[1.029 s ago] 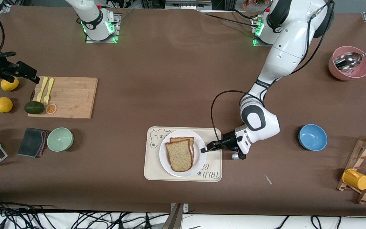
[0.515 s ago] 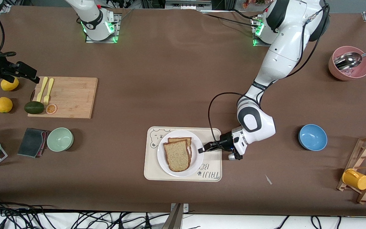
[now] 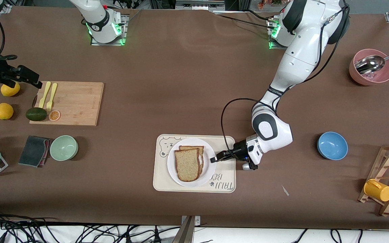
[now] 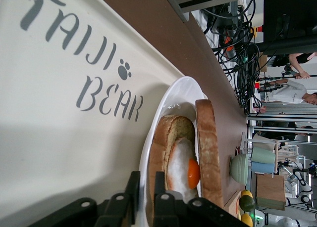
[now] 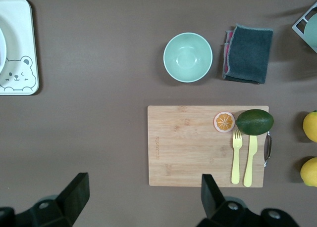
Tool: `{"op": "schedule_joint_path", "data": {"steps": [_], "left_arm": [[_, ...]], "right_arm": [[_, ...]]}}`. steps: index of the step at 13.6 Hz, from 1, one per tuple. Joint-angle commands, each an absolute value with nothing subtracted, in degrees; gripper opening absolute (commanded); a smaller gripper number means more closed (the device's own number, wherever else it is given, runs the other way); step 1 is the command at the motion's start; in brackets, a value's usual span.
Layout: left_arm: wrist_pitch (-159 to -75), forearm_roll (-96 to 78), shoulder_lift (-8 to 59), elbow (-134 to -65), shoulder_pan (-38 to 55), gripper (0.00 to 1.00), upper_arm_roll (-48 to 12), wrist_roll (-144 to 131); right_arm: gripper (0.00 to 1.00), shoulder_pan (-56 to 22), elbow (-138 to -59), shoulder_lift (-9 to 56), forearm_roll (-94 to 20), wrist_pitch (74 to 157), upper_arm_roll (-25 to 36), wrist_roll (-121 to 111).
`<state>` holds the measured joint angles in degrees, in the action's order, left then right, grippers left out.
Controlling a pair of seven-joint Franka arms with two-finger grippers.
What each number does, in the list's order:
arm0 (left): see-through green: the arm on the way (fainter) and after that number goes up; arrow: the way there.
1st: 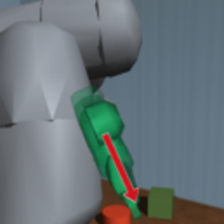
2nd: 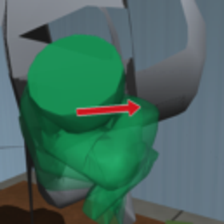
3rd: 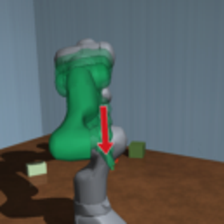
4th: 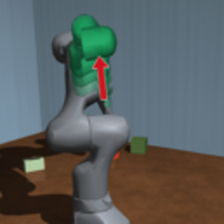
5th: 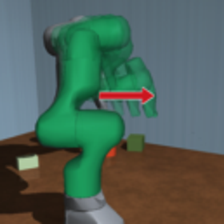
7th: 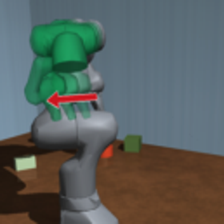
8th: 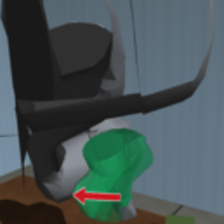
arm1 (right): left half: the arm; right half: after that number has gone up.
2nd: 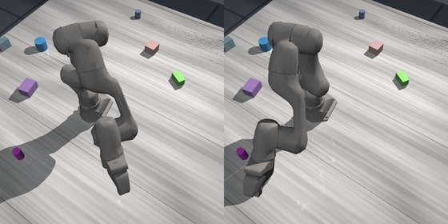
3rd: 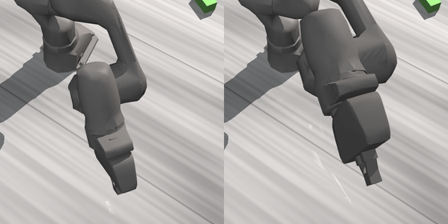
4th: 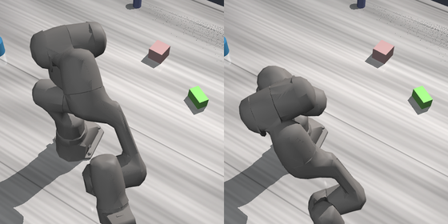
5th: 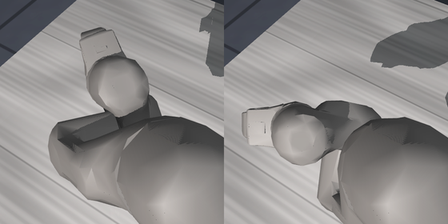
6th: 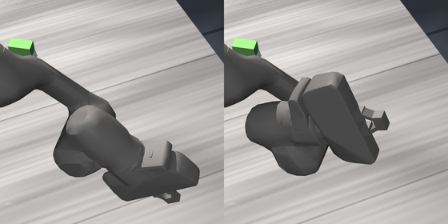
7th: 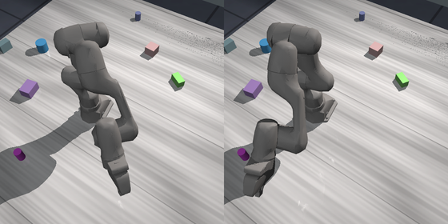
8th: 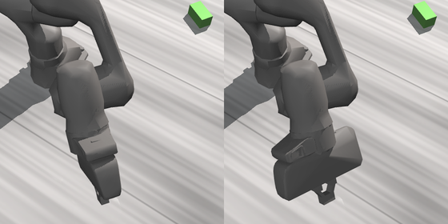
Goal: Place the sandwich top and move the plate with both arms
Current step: 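Slide the plate with the left gripper onto the bear tray, then open the left gripper and pull it back from the plate rim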
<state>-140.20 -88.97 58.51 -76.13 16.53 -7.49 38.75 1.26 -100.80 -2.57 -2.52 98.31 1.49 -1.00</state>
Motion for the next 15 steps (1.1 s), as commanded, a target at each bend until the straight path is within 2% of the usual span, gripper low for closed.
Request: {"op": "schedule_joint_path", "data": {"steps": [1, 3, 5, 7, 9, 11, 15], "left_arm": [[-140.2, -87.4, 59.2, -74.2, 16.4, 0.59, -7.5, 37.5], [-140.1, -87.4, 58.4, -74.4, 15.8, 0.63, -7.3, 37.5], [-139.9, -83.7, 58.0, -74.8, 14.4, 0.75, -7.2, 37.4], [-138.4, -82.7, 56.4, -76.6, 13.1, 0.8, -7.2, 37.3], [-138.1, -82.6, 51.5, -82.0, 12.5, 0.86, -6.9, 36.9], [-138.5, -77.8, 45.6, -88.5, 13.2, 0.99, -4.8, 35.8], [-137.0, -53.4, 35.2, -96.3, 11.0, 1.0, -4.6, 16.7]], "right_arm": [[1.0, 1.1, -99.8, -2.2, -3.4, 97.5, 1.5, -0.4], [1.0, 1.1, -99.8, -2.3, -3.4, 97.5, 1.5, -0.4], [1.0, 1.1, -99.8, -2.2, -3.4, 97.5, 1.5, -0.4], [1.0, 1.1, -99.8, -2.2, -3.4, 97.5, 1.5, -0.4], [1.0, 1.1, -99.8, -2.3, -3.4, 97.5, 1.5, -0.4], [1.0, 1.1, -99.8, -2.3, -3.3, 97.5, 1.5, -0.4], [1.0, 1.1, -99.8, -2.3, -3.3, 97.5, 1.5, -0.4]]}}
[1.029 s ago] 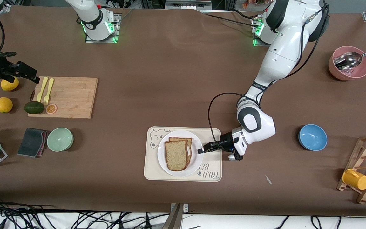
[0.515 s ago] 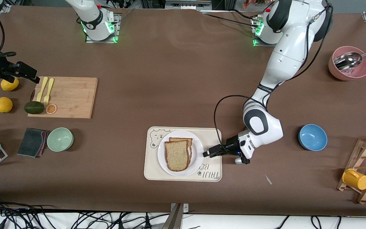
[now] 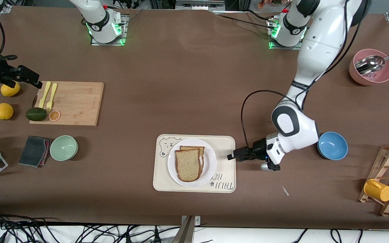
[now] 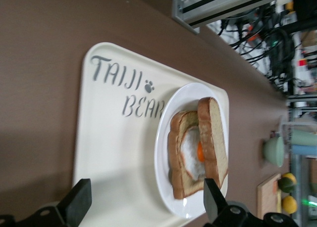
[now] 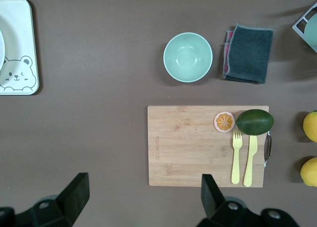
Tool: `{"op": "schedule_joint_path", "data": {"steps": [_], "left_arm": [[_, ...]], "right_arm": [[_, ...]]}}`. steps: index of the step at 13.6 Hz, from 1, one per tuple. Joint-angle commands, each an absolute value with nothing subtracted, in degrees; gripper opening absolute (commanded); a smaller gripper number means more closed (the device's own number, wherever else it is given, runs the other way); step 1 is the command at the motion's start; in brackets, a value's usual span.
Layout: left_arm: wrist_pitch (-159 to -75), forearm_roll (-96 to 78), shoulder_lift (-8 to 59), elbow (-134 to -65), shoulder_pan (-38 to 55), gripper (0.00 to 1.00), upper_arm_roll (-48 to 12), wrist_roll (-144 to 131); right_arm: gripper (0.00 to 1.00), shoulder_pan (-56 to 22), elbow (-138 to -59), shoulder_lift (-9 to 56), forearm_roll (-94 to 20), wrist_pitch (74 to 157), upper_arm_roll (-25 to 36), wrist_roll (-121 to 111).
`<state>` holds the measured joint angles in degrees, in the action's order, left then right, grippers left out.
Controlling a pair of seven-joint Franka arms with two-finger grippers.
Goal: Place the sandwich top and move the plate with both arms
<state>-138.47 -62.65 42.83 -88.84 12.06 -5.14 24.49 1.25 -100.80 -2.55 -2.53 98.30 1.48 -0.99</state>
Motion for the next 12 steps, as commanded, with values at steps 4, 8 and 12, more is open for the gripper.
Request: {"op": "schedule_joint_path", "data": {"steps": [4, 8, 12], "left_arm": [[-124.9, -31.6, 29.2, -96.7, 6.9, 1.0, -4.6, 2.8], [-109.6, -21.7, 22.3, -96.1, 1.8, 1.0, -4.5, -2.0], [-99.2, 5.7, 16.4, -95.7, 1.6, 1.0, -5.0, -10.3]], "right_arm": [[1.0, 1.1, -99.8, -2.3, -3.3, 97.5, 1.5, -0.4], [1.0, 1.1, -99.8, -2.3, -3.3, 97.5, 1.5, -0.4], [1.0, 1.1, -99.8, -2.3, -3.3, 97.5, 1.5, -0.4]]}}
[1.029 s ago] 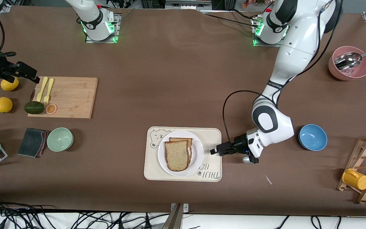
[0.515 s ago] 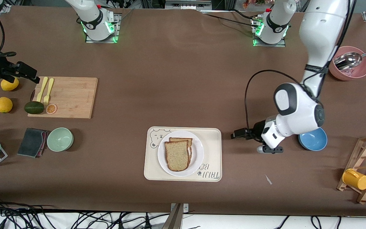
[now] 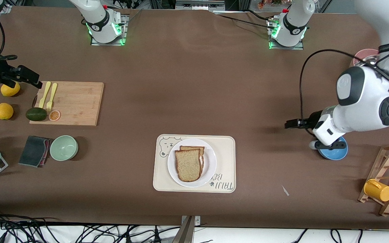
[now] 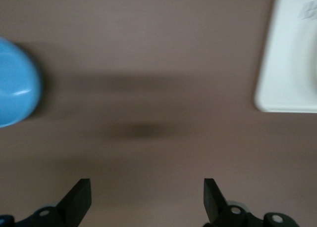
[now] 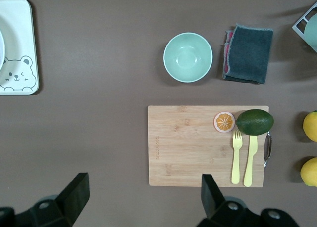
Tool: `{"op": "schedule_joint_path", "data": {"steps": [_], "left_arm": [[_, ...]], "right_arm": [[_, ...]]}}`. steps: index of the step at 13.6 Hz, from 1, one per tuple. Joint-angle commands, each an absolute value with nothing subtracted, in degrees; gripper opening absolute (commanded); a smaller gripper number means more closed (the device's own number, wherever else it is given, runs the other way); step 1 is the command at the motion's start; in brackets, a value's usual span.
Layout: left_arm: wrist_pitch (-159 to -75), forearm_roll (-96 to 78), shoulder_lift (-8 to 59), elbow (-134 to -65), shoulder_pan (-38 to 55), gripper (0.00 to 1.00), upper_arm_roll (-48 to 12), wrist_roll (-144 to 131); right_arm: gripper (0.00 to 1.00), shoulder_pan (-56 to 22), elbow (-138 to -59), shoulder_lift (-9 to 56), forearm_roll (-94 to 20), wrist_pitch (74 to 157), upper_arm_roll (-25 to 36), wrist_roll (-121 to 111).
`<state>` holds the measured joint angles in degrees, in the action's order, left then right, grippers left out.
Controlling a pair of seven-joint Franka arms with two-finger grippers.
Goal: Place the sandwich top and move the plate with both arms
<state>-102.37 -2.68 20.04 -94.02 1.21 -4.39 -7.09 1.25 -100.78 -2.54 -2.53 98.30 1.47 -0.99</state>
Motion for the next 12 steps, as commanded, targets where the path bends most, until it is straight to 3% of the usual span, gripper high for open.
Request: {"op": "schedule_joint_path", "data": {"steps": [1, 12], "left_arm": [[-98.7, 5.5, 15.3, -95.5, 1.4, 1.0, -4.8, -10.2], [-86.3, -7.1, -3.9, -95.2, -3.4, 1.0, -4.4, -4.1]], "right_arm": [[1.0, 1.1, -99.8, -2.3, -3.3, 97.5, 1.5, -0.4], [1.0, 1.1, -99.8, -2.3, -2.6, 97.6, 1.5, -0.4]]}}
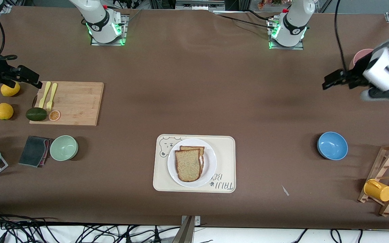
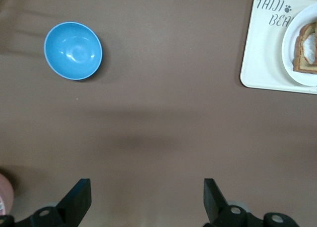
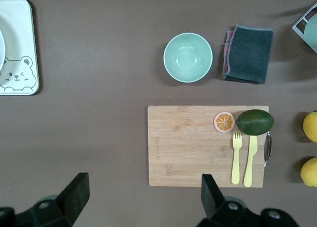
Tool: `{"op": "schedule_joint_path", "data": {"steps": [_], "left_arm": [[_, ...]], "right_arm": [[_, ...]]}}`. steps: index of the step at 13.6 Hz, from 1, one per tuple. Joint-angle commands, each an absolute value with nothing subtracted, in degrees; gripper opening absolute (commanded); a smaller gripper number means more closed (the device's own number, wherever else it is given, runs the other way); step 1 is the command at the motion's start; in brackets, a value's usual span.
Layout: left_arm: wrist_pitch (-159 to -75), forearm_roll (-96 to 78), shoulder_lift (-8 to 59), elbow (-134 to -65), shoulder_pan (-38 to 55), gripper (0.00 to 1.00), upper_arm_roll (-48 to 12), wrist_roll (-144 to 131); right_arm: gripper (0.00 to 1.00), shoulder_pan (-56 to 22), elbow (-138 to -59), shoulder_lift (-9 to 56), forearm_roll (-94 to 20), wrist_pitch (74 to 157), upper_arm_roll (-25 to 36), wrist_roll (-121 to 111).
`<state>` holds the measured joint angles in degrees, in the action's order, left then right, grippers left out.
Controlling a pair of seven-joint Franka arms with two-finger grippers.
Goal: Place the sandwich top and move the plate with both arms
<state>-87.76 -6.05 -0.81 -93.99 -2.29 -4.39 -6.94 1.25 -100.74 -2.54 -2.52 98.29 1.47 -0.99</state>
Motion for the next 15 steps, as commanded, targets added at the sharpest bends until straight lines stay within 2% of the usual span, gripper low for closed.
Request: {"op": "schedule_joint_path", "data": {"steps": [1, 4, 10, 15], "left_arm": [[-86.1, -6.9, -4.9, -95.2, -4.5, 1.0, -4.4, -3.8], [-86.1, -4.0, -5.5, -93.4, -5.5, 1.0, -4.7, -3.5], [-86.3, -2.9, 2.6, -83.4, -5.5, 1.0, -4.5, 1.7], [-86.4, -2.4, 5.4, -83.0, -4.7, 1.0, -4.7, 1.8]], "right_arm": [[1.0, 1.1, -99.8, -2.3, -2.6, 97.6, 1.4, -0.4], [1.0, 1.1, -99.7, -2.2, -2.5, 98.0, 1.4, -0.4], [1.0, 1.0, -98.8, -1.4, -1.4, 98.9, 1.4, -0.8], [1.0, 0.8, -98.8, -1.3, -1.8, 98.5, 1.4, -0.4]]}}
